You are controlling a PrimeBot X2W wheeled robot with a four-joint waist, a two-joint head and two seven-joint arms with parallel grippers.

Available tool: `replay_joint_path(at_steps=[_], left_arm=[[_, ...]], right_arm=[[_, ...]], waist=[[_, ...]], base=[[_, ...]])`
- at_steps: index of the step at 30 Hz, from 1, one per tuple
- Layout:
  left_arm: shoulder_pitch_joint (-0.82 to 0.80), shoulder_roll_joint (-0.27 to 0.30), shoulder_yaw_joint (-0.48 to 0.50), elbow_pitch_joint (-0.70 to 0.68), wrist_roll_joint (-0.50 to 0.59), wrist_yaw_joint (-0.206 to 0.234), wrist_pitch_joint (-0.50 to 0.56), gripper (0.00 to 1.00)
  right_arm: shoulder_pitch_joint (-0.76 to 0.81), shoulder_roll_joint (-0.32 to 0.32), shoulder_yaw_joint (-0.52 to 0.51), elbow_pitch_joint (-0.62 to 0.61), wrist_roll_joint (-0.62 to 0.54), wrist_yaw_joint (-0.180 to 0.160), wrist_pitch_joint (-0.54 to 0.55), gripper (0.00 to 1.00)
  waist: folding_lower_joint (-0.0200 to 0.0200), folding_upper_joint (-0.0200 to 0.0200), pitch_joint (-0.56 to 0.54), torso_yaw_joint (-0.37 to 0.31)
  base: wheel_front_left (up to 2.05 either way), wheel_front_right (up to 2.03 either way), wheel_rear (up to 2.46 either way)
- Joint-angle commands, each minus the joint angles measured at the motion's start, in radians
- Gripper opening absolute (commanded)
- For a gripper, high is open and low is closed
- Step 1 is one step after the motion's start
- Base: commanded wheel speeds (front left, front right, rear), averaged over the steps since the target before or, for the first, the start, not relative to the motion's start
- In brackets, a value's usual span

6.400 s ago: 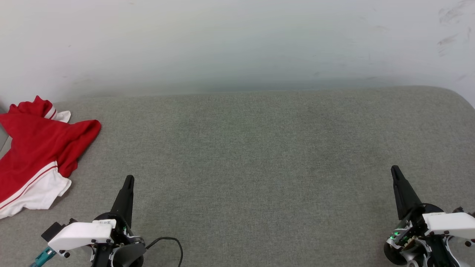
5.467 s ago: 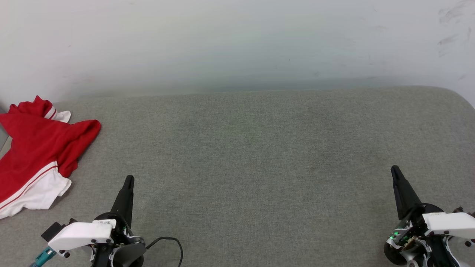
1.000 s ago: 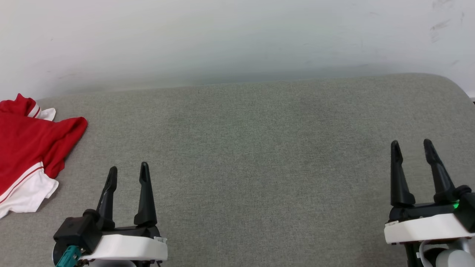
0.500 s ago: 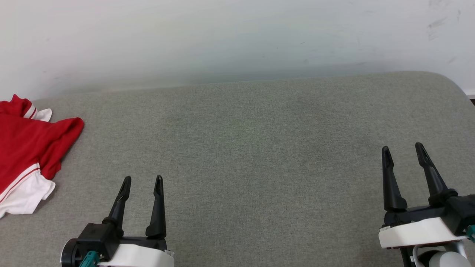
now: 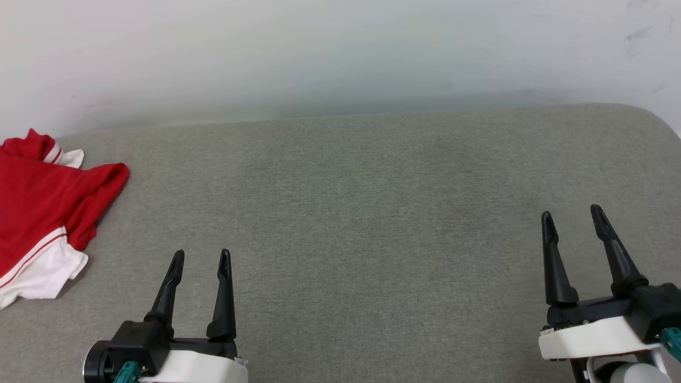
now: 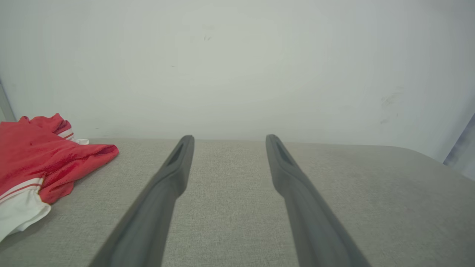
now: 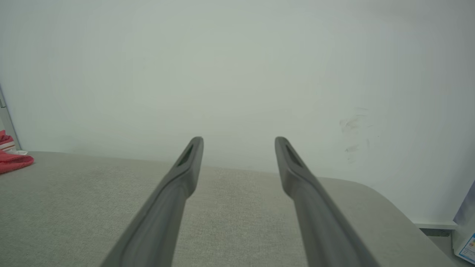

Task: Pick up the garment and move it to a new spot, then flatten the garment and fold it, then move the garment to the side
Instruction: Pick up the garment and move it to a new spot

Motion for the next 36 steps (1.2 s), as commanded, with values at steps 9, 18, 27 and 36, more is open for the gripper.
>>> replay_joint_path(at_steps=[9, 18, 27, 36], left_arm=[[0.001, 0.0, 0.027, 0.013, -0.026, 0.001, -0.003, 1.0], [0.02, -0.001, 0.054, 0.015, -0.024, -0.002, -0.003, 1.0], [0.041, -0.001, 0.069, 0.0, -0.014, 0.006, -0.003, 1.0], [0.054, -0.001, 0.064, -0.028, 0.02, 0.002, -0.003, 1.0]], right_arm=[[0.026, 0.001, 0.038, -0.006, -0.001, 0.0, -0.002, 1.0], [0.039, 0.001, 0.077, -0.004, -0.009, 0.0, -0.002, 1.0], [0.046, 0.001, 0.111, 0.0, -0.004, 0.0, -0.002, 1.0], [0.053, 0.001, 0.14, 0.007, 0.007, 0.0, -0.002, 1.0]], waist=[[0.0, -0.0001, 0.0, 0.126], [0.0, -0.0001, -0.011, 0.288], [0.0, -0.0001, -0.028, 0.415], [0.0, -0.0001, -0.042, 0.488]], base=[[0.0, 0.0, 0.0], [0.0, 0.0, 0.0], [0.0, 0.0, 0.0], [0.0, 0.0, 0.0]])
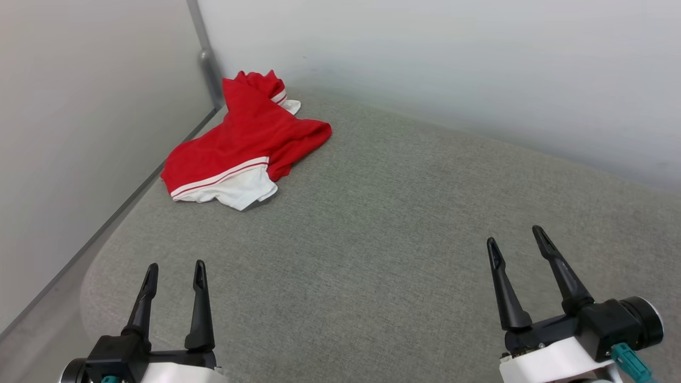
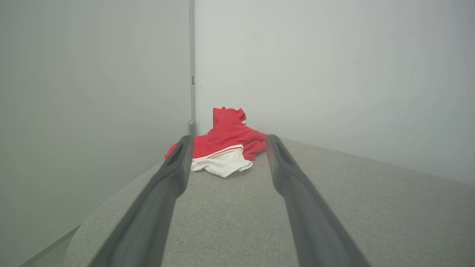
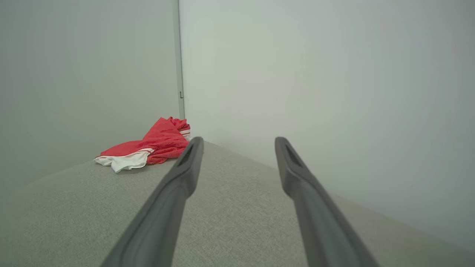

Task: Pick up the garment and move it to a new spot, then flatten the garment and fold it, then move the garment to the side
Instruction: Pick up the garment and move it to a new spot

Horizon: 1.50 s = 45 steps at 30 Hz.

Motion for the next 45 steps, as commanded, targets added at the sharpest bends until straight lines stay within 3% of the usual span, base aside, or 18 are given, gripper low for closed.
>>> replay_joint_path(at_steps=[1, 19, 25, 32, 36, 39, 42, 45], left_arm=[[0.012, -0.001, -0.001, -0.003, 0.008, -0.005, -0.003, 1.0], [0.014, -0.001, 0.019, 0.013, -0.028, -0.044, -0.003, 1.0], [-0.042, -0.001, 0.038, 0.024, -0.085, -0.046, -0.003, 1.0], [-0.19, 0.006, 0.102, 0.079, -0.11, -0.088, -0.003, 1.0], [-0.318, 0.105, 0.078, 0.184, -0.145, -0.094, -0.003, 1.0], [-0.435, 0.237, 0.029, 0.298, -0.229, -0.094, 0.018, 1.0], [-0.548, 0.362, -0.002, 0.385, -0.329, -0.094, 0.114, 1.0], [-0.643, 0.479, -0.046, 0.46, -0.436, -0.094, 0.286, 1.0]], right_arm=[[0.012, 0.001, 0.005, 0.004, 0.002, 0.0, -0.002, 1.0], [0.005, 0.001, 0.018, -0.005, -0.004, 0.0, -0.002, 1.0], [-0.035, 0.001, 0.016, -0.03, -0.047, 0.0, -0.002, 1.0], [-0.089, 0.0, 0.021, -0.063, -0.103, 0.0, -0.002, 1.0], [-0.12, 0.0, 0.027, -0.074, -0.133, 0.0, -0.002, 1.0], [-0.142, 0.0, 0.032, -0.084, -0.149, 0.0, -0.002, 1.0], [-0.166, 0.0, 0.033, -0.097, -0.154, 0.0, -0.002, 1.0], [-0.182, 0.0, 0.032, -0.108, -0.158, 0.0, -0.002, 1.0]], waist=[[0.0, 0.0, -0.006, 0.014], [0.0, 0.0, 0.007, -0.001], [0.0, 0.0, 0.098, -0.038], [0.0, 0.0, 0.252, -0.106], [0.0, 0.0, 0.33, -0.142], [0.0, 0.0, 0.382, -0.171], [0.0, 0.0, 0.433, -0.204], [0.0, 0.0, 0.476, -0.233]], base=[[0.0, 0.0, 0.0], [0.0, 0.0, 0.0], [0.0, 0.0, 0.0], [0.0, 0.0, 0.0], [0.0, 0.0, 0.0], [0.0, 0.0, 0.0], [0.0, 0.0, 0.0], [0.0, 0.0, 0.0]])
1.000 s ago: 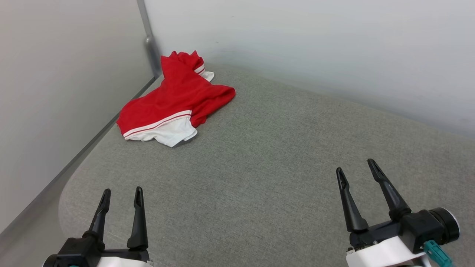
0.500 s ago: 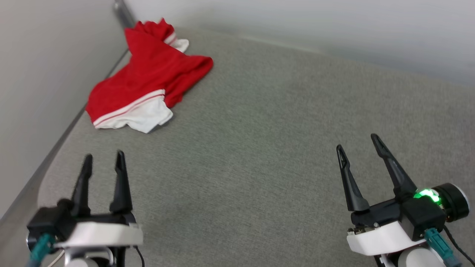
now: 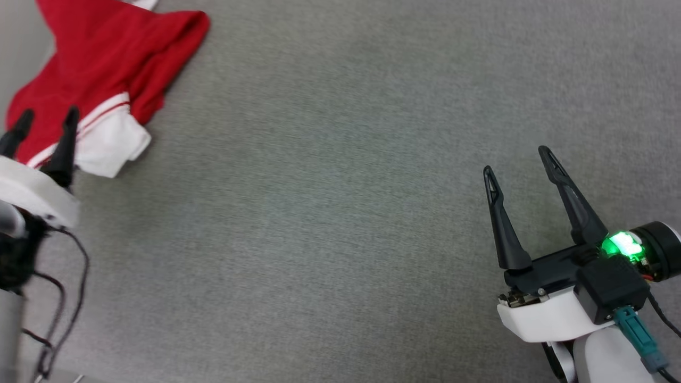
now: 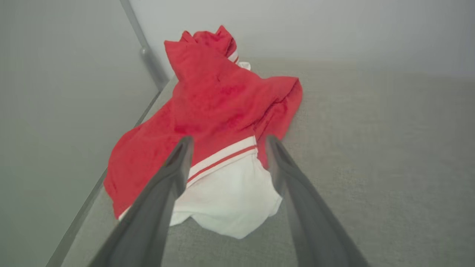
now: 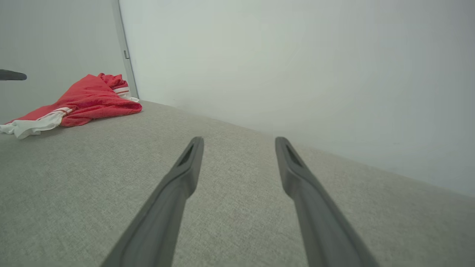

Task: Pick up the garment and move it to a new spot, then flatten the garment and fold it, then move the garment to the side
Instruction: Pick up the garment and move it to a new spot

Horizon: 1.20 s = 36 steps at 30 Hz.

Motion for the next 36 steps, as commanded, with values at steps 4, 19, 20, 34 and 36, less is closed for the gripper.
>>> replay_joint_path(at_steps=[4, 19, 20, 34, 36], left_arm=[[-0.103, 0.134, -0.03, 0.08, -0.109, 0.001, 0.24, 1.0], [-0.227, 0.318, -0.115, 0.164, -0.452, 0.0, 0.724, 1.0], [-0.223, 0.316, -0.131, 0.167, -0.455, 0.0, 0.742, 1.0], [-0.145, 0.318, -0.202, 0.087, -0.588, -0.001, 0.752, 0.0], [-0.128, 0.327, -0.21, 0.038, -0.606, -0.001, 0.723, 0.0]], right_arm=[[-0.027, 0.0, 0.012, -0.017, -0.013, 0.0, -0.002, 1.0], [-0.062, 0.0, 0.037, -0.036, -0.004, 0.0, -0.002, 1.0], [-0.063, 0.0, 0.036, -0.037, -0.005, 0.0, -0.002, 1.0], [-0.059, 0.0, 0.04, -0.003, 0.021, 0.0, -0.002, 1.0], [-0.055, 0.0, 0.043, 0.006, 0.029, 0.0, -0.002, 1.0]], waist=[[-0.0002, 0.0, 0.104, -0.086], [-0.0002, 0.0, 0.23, -0.181], [-0.0002, 0.0, 0.233, -0.182], [-0.0002, 0.0, 0.145, -0.182], [-0.0002, 0.0, 0.116, -0.184]], base=[[0.0, 0.0, 0.0], [0.0, 0.0, 0.0], [0.0, 0.0, 0.0], [0.0, 0.0, 0.0], [0.0, 0.0, 0.0]])
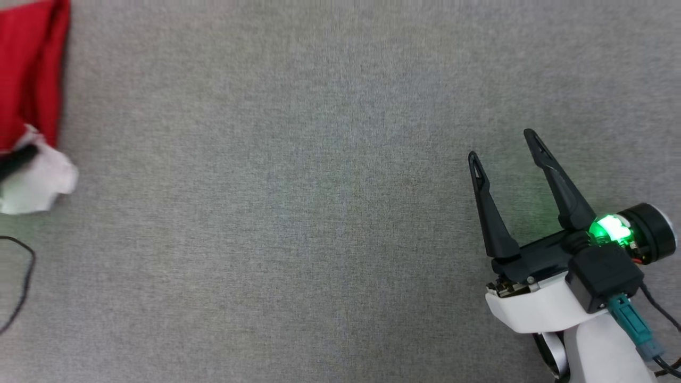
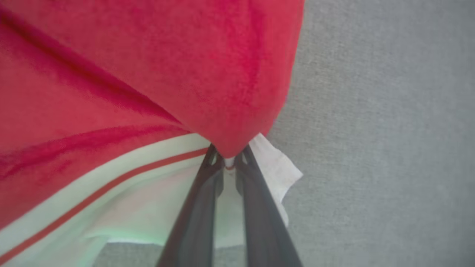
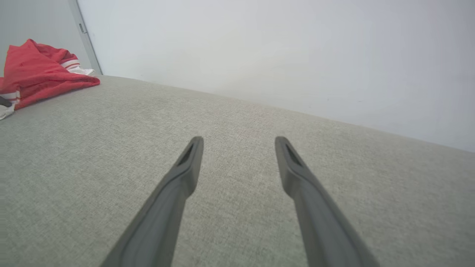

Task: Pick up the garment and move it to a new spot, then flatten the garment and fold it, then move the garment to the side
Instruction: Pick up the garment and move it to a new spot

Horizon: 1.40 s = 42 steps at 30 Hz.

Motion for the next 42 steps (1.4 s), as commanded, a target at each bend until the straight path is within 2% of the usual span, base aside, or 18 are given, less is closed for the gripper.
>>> replay_joint_path(at_steps=[1, 5, 9, 12, 15, 21, 26, 33, 40, 41, 42], left_arm=[[0.017, -0.01, -0.008, -0.013, -0.008, -0.003, -0.007, 0.0], [0.08, 0.008, -0.03, -0.129, -0.033, -0.002, -0.072, 0.0], [0.147, 0.001, -0.055, -0.24, -0.06, -0.002, -0.121, 0.0], [0.182, -0.015, -0.078, -0.308, -0.057, -0.002, -0.155, 0.0], [0.199, -0.056, -0.104, -0.352, -0.04, -0.002, -0.194, 0.0], [0.152, -0.201, -0.198, -0.404, 0.024, 0.023, -0.234, 0.0], [0.084, -0.333, -0.284, -0.39, 0.093, 0.048, -0.258, 0.0], [-0.037, -0.524, -0.4, -0.286, 0.183, 0.055, -0.291, 0.0], [-0.128, -0.694, -0.485, -0.107, 0.267, 0.048, -0.368, 0.0], [-0.135, -0.708, -0.499, -0.085, 0.278, 0.044, -0.379, 0.47], [-0.139, -0.722, -0.509, -0.058, 0.285, 0.039, -0.391, 1.0]], right_arm=[[0.001, 0.0, 0.002, 0.003, 0.006, 0.0, -0.002, 1.0], [0.013, 0.0, 0.009, 0.021, 0.026, 0.0, -0.002, 1.0], [0.032, 0.0, 0.001, 0.037, 0.049, 0.0, -0.002, 1.0], [0.049, 0.0, 0.004, 0.046, 0.067, 0.0, -0.002, 1.0], [0.065, 0.0, 0.007, 0.05, 0.087, 0.0, -0.002, 1.0], [0.075, 0.0, 0.009, 0.052, 0.108, 0.0, -0.002, 1.0], [0.075, 0.0, -0.008, 0.045, 0.118, 0.0, -0.002, 1.0], [0.06, 0.0, -0.032, 0.027, 0.151, 0.0, -0.002, 1.0], [0.05, 0.0, -0.04, 0.016, 0.172, 0.0, -0.002, 1.0], [0.05, 0.0, -0.04, 0.016, 0.172, 0.0, -0.002, 1.0], [0.051, 0.0, -0.04, 0.016, 0.174, 0.0, -0.002, 1.0]], waist=[[-0.0001, 0.0, -0.03, -0.002], [-0.0001, 0.0, -0.094, -0.017], [-0.0001, 0.0, -0.164, -0.029], [-0.0001, 0.0, -0.215, -0.042], [-0.0001, 0.0, -0.257, -0.059], [-0.0001, 0.0, -0.301, -0.103], [-0.0001, 0.0, -0.309, -0.147], [-0.0001, 0.0, -0.293, -0.222], [-0.0001, 0.0, -0.266, -0.273], [-0.0001, 0.0, -0.266, -0.276], [-0.0001, 0.0, -0.265, -0.278]], base=[[0.0, 0.0, 0.0], [0.0, 0.0, 0.0], [0.0, 0.0, 0.0], [0.0, 0.0, 0.0], [0.0, 0.0, 0.0], [0.0, 0.0, 0.0], [0.0, 0.0, 0.0], [0.0, 0.0, 0.0], [0.0, 0.0, 0.0], [0.0, 0.0, 0.0], [0.0, 0.0, 0.0]])
